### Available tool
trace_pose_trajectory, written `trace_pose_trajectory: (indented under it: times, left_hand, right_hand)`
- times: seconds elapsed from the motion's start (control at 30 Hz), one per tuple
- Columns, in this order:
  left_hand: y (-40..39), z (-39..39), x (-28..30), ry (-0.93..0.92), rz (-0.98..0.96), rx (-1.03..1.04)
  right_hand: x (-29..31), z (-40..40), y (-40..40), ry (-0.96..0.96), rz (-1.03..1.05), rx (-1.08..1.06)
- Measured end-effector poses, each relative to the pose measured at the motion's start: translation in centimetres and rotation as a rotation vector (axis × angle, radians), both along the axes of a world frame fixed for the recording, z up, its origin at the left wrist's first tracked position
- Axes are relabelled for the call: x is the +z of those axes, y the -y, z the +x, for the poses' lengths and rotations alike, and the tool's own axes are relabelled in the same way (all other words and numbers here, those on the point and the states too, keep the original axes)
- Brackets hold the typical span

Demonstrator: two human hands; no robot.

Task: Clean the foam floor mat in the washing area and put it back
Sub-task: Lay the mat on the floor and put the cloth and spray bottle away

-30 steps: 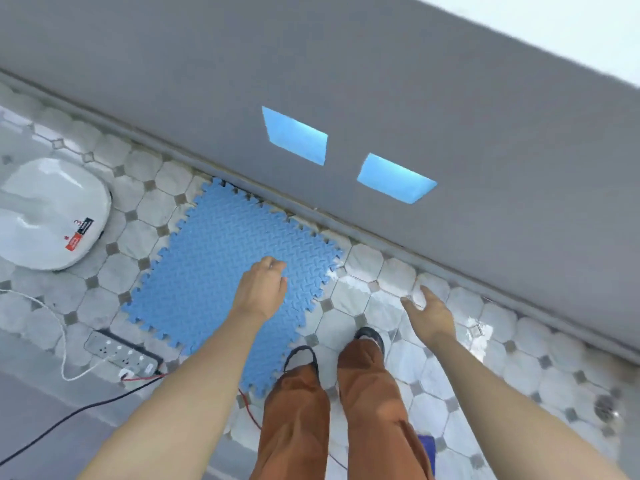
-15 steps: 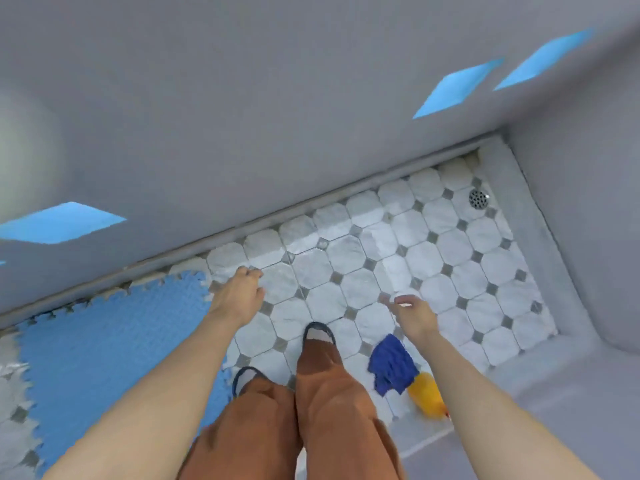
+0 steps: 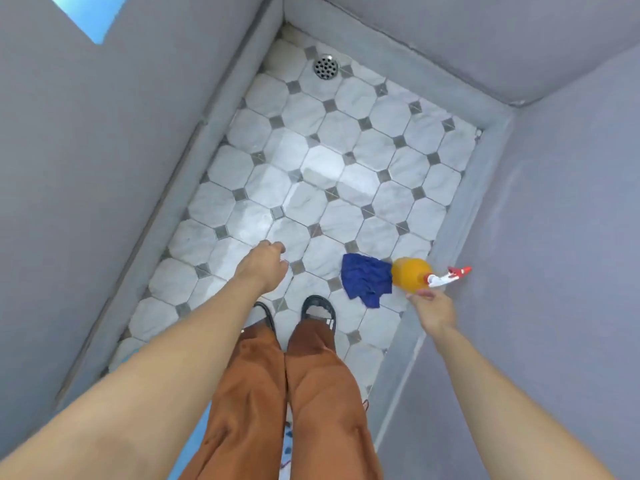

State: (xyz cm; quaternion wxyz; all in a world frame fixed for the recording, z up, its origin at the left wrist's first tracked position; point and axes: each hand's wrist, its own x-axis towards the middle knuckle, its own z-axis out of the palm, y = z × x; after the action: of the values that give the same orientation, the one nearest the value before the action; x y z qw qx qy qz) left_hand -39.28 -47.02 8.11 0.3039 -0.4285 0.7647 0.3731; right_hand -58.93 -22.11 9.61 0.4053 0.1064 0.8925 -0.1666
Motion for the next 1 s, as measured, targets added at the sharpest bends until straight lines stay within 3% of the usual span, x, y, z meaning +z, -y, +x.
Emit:
trace_pose_trajectory:
  times: [0.13,0.27,0.5,0.63,0.73,0.8,1.0]
  left_hand:
    - [-3.3,-3.0,-4.6,0.014,0.056,-0.004]
    - [-7.0,-5.6,-11.0,0.052,0.099,0.003]
    - [-12.3,-9.9,-23.5,0.070,0.175,0.098]
    - [-15.1,-11.7,-28.6,0.126,0.265,0.319]
    - [-16.7,-13.1,-31.8,0.050,0.419,0.604]
    - [-17.6,-13.5,-35.6,0.010,0.419,0.794]
    - [-19.0,-15.1,-31.2,-0.077,0.439,0.817]
  right_hand:
    - [-4.6,-0.1,-4.1,-0.051,0.039,-0.219]
    - [-10.2,-1.1,-6.4,-0.236,-0.005,-0.320]
    - [-21.3,-4.6,-7.3,-0.483,-0.275,-0.386]
    - [-25.0,-6.0,-6.6,-0.582,-0.312,-0.474]
    - [-26.5,-6.5,-6.5,-0.656,-0.266,-0.505]
    - [-26.7,-6.6,-6.3,-0.684,-0.233,-0.513]
    - [-25.1,-6.3,-6.3,-0.646,-0.264,-0.475]
